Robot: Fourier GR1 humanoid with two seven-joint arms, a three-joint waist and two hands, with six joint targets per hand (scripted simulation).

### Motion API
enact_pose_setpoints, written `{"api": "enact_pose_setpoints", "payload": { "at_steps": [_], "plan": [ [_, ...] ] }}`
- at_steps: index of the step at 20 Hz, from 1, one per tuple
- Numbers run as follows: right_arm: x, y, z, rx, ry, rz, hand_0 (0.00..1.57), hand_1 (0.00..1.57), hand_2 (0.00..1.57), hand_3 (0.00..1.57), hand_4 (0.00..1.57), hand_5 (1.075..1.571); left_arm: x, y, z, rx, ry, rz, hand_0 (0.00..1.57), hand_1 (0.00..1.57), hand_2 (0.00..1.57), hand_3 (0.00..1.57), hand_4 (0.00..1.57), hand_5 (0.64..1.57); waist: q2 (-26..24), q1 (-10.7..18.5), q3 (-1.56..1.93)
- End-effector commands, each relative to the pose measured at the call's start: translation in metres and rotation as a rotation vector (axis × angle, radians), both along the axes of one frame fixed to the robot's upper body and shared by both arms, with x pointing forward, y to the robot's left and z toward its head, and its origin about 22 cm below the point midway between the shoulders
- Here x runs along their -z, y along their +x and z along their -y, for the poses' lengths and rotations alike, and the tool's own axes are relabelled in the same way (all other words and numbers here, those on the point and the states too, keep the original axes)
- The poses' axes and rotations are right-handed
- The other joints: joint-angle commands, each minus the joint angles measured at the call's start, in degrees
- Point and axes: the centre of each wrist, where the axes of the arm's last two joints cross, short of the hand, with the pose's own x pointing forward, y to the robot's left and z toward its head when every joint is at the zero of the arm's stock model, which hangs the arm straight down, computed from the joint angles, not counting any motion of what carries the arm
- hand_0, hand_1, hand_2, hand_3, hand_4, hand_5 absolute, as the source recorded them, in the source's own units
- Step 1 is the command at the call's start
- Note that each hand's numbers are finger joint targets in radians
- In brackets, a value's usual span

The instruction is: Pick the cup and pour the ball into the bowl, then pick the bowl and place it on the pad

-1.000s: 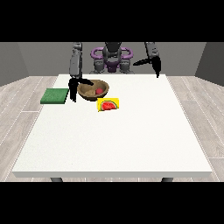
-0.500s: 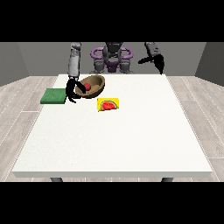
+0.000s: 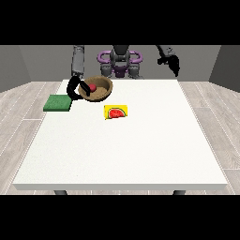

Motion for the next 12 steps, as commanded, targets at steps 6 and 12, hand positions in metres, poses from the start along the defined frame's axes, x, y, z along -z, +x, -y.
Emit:
{"api": "enact_pose_setpoints", "payload": {
  "at_steps": [6,12],
  "plan": [
    [-0.046,0.022,-0.005,-0.091,0.034,-0.177,1.57,1.57,1.57,0.74,0.81,1.567,0.045,-0.031,-0.059,-0.178,-0.008,-0.197,0.0,0.0,0.0,0.0,1.0,1.407,-10.15,-10.39,0.5],
    [-0.096,0.035,0.06,0.051,0.067,-0.05,1.57,1.57,1.57,0.75,0.79,1.57,0.019,-0.015,-0.019,-0.064,-0.017,-0.042,0.0,0.0,0.0,0.0,1.02,1.431,-1.66,-4.37,0.54]
  ]
}}
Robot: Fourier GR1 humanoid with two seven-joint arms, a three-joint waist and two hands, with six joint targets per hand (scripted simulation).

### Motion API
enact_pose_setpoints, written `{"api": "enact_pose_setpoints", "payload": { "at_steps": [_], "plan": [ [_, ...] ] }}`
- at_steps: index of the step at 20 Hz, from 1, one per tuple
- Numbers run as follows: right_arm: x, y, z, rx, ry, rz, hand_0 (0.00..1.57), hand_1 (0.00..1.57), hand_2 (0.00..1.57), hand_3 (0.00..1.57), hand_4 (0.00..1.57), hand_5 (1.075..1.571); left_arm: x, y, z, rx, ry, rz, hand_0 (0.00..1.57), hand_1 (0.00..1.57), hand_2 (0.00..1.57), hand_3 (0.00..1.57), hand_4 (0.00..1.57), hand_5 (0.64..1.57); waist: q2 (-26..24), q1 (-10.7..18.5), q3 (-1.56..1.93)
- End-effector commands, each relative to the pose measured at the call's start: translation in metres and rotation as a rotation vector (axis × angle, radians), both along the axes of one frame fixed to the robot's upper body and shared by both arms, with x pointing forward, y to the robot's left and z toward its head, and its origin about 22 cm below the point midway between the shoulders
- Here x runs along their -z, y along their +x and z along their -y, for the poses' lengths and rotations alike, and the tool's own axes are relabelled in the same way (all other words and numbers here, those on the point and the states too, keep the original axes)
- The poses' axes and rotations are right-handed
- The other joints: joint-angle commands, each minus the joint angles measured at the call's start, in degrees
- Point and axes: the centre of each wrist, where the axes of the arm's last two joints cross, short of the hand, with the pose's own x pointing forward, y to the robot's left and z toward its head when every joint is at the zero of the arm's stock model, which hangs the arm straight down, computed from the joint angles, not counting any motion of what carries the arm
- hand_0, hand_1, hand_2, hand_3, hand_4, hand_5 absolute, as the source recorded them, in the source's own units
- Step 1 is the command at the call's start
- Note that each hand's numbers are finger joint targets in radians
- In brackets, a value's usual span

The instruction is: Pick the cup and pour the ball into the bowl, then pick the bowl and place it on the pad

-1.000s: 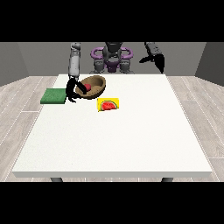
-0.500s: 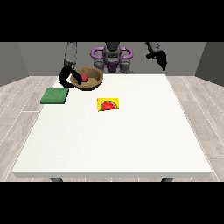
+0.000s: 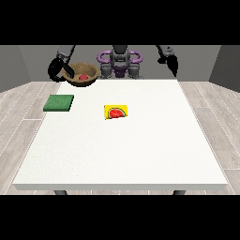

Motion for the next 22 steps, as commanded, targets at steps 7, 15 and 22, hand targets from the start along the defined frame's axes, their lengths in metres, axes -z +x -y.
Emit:
{"api": "enact_pose_setpoints", "payload": {
  "at_steps": [7,15,22],
  "plan": [
    [-0.042,-0.019,0.092,0.061,-0.087,0.142,1.57,1.57,1.57,0.0,0.89,1.571,-0.065,0.022,-0.061,0.011,-0.039,0.174,0.0,0.0,0.0,0.0,1.29,1.51,8.51,2.36,0.07],
    [-0.059,-0.026,0.119,0.119,-0.084,0.301,1.57,1.57,1.57,0.0,0.8,1.568,-0.131,-0.005,-0.191,-0.069,-0.055,0.377,0.0,0.0,0.0,0.0,1.28,1.571,17.07,4.79,0.02],
    [-0.06,-0.026,0.129,0.148,-0.028,0.336,1.57,1.57,1.57,0.0,0.69,1.567,-0.14,-0.021,-0.229,-0.09,-0.082,0.384,0.0,0.0,0.0,0.0,1.19,1.557,18.96,4.25,0.05]
  ]
}}
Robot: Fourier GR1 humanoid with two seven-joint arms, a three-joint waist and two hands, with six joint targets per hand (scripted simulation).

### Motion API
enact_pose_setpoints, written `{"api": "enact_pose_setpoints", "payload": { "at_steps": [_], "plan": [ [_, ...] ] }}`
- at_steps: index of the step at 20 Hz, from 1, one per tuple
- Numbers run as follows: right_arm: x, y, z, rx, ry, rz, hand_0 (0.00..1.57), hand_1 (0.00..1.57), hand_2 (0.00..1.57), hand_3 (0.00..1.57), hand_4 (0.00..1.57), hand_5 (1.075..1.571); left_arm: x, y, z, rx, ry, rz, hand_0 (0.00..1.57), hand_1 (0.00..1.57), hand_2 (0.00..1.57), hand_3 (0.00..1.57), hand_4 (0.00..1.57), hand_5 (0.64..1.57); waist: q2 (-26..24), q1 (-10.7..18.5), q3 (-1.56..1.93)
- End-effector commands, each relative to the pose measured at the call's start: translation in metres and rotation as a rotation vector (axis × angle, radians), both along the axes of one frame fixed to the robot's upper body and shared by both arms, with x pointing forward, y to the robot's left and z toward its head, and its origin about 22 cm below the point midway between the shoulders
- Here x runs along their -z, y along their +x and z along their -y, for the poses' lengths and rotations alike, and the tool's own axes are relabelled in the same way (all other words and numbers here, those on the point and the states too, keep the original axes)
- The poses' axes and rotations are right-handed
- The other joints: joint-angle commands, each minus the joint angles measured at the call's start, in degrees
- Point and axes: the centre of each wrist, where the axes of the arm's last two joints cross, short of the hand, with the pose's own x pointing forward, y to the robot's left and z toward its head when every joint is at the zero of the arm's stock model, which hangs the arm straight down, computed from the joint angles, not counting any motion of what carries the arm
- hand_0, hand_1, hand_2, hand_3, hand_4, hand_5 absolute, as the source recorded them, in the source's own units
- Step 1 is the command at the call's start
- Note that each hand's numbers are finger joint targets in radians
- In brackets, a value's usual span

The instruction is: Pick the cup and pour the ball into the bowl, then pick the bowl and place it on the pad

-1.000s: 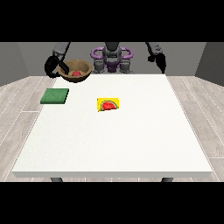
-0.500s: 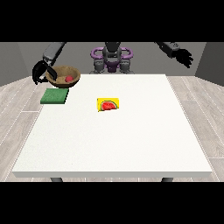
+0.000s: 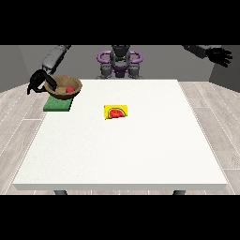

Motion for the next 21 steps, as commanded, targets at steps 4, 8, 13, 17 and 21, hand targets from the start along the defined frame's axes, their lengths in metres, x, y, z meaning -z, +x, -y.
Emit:
{"api": "enact_pose_setpoints", "payload": {
  "at_steps": [4,8,13,17,21],
  "plan": [
    [-0.014,-0.01,0.038,0.197,-0.007,0.006,1.22,1.22,1.41,1.3,0.0,1.553,-0.018,0.0,-0.005,0.023,0.018,0.066,0.0,0.0,0.0,0.0,1.19,1.558,4.2,2.13,0.06],
    [-0.006,0.004,0.022,0.129,0.041,-0.026,0.42,0.42,0.56,0.92,0.0,1.518,-0.02,0.008,0.009,0.036,0.02,0.043,0.0,0.0,0.0,0.0,1.17,1.549,2.68,2.48,0.06],
    [-0.004,0.0,0.028,0.104,0.054,-0.069,0.0,0.0,0.14,0.09,0.0,1.37,-0.012,0.006,0.02,0.064,0.022,-0.021,0.0,0.0,0.0,0.0,1.16,1.547,-1.32,2.77,0.06],
    [-0.013,-0.001,0.035,0.07,0.03,-0.19,0.0,0.0,0.0,0.0,0.0,1.354,0.011,0.03,0.097,0.168,-0.004,-0.118,0.0,0.0,0.0,0.0,0.9,1.559,-10.17,1.94,0.1],
    [-0.023,0.04,-0.028,-0.109,0.099,-0.106,0.0,0.0,0.0,0.0,0.48,1.434,0.059,0.011,0.084,0.095,-0.009,-0.325,0.0,0.0,0.0,0.0,0.9,1.559,-20.19,-1.63,-0.13]
  ]
}}
